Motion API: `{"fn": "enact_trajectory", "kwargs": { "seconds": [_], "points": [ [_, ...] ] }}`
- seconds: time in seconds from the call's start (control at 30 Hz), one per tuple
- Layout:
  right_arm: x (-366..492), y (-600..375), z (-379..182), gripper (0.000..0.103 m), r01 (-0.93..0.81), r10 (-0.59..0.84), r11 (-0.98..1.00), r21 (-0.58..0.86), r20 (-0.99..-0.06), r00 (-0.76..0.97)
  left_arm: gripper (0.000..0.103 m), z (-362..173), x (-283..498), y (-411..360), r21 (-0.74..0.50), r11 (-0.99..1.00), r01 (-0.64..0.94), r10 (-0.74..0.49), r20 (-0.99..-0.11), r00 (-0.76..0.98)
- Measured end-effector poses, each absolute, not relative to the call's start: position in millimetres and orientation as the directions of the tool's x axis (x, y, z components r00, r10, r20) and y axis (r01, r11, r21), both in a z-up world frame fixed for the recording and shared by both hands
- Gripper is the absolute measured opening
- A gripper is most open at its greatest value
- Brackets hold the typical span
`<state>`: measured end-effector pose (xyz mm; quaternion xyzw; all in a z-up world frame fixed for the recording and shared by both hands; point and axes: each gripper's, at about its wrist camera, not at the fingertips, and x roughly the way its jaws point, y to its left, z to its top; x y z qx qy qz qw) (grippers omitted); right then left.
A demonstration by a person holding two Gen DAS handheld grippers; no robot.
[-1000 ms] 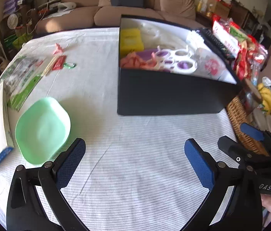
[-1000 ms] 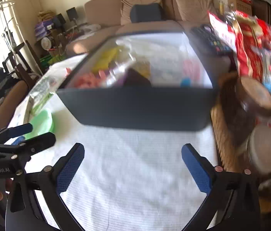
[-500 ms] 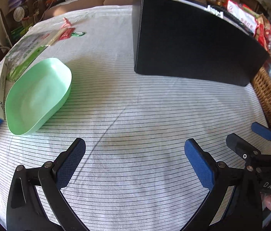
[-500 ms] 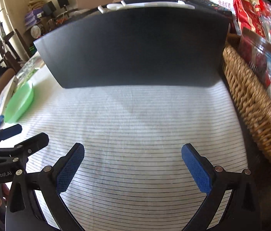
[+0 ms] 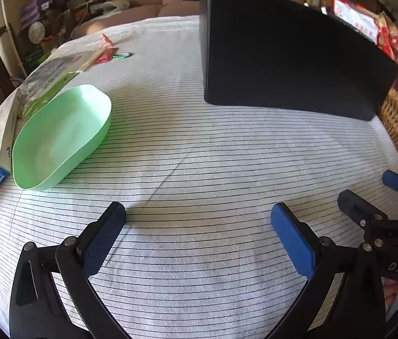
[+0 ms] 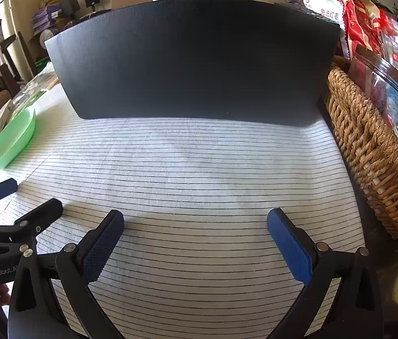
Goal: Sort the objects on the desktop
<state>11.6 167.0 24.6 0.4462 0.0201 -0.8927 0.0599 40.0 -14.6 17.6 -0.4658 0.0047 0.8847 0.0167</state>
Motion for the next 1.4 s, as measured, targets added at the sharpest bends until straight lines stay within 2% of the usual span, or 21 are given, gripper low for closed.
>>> {"fn": "enact_trajectory", "kwargs": {
  "seconds": [1.4],
  "points": [
    [11.0, 167.1, 26.3, 0.103, 0.125, -0.072, -0.992, -0.003, -0.803, -0.592, 0.103, 18.3, 37.3, -16.8, -0.011, -1.0, -0.015, 0.017, -0.824, -0.566]
  ]
}}
